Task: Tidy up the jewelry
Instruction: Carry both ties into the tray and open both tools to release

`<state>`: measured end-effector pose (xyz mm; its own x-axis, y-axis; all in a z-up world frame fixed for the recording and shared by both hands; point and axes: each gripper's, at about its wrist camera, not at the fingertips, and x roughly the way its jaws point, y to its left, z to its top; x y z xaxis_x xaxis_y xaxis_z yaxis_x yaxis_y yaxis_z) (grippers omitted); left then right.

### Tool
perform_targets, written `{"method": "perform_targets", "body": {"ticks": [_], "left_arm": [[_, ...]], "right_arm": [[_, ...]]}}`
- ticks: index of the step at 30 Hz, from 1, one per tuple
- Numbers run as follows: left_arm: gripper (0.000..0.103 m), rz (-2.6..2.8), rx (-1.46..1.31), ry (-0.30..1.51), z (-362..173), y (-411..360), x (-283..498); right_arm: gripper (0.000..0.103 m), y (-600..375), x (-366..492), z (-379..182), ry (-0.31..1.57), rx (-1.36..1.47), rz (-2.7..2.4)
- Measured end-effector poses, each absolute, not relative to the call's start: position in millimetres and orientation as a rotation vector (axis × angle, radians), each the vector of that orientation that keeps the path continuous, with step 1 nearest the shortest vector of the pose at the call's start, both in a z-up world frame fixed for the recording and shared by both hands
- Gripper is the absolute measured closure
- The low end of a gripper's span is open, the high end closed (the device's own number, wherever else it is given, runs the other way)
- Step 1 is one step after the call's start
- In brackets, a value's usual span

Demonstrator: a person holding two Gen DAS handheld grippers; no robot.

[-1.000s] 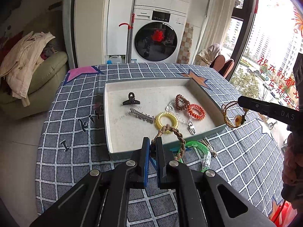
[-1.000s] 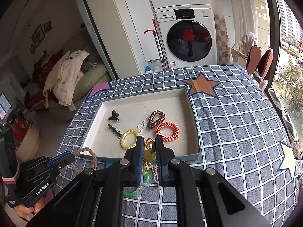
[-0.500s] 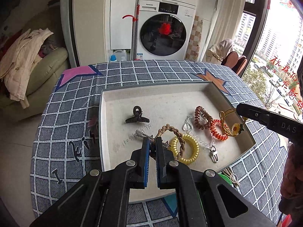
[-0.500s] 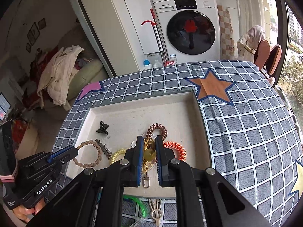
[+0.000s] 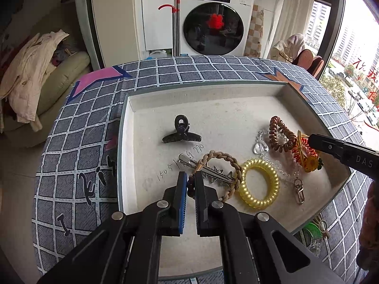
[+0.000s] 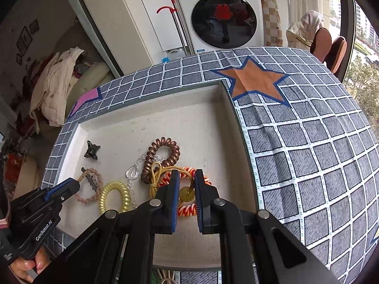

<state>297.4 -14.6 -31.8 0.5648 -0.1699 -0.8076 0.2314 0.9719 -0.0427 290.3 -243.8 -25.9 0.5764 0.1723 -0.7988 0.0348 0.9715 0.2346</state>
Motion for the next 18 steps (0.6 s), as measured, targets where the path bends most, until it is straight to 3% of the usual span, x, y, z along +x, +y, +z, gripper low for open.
{"method": "perform_targets", "body": {"ticks": [6, 8, 10, 15, 18], "left_arm": [[0.077, -0.213, 0.110, 0.959, -39.0, -19.3, 299.9], [0.077, -0.204, 0.119, 0.962, -40.4, -19.8, 299.8], [0.077, -0.197, 0.124, 0.960, -39.2, -20.8, 298.1], [0.077, -0.188, 0.133, 0.952, -36.0, -22.5, 295.9], [0.077, -0.189, 0.129, 0.952, -34.8, -22.4, 295.2]], "right_arm": [[0.088, -244.6, 290.1, -33.7, 0.976, 0.231, 0.076], [0.080, -242.8, 290.9, -33.1, 0.981, 0.228, 0.084], [0.059, -241.7, 290.4, -31.7, 0.982, 0.228, 0.087], [0.054, -242.0, 285.9, -29.4, 0.974, 0.244, 0.087], [0.044, -243.1, 280.7, -24.1, 0.956, 0.252, 0.091]]}}
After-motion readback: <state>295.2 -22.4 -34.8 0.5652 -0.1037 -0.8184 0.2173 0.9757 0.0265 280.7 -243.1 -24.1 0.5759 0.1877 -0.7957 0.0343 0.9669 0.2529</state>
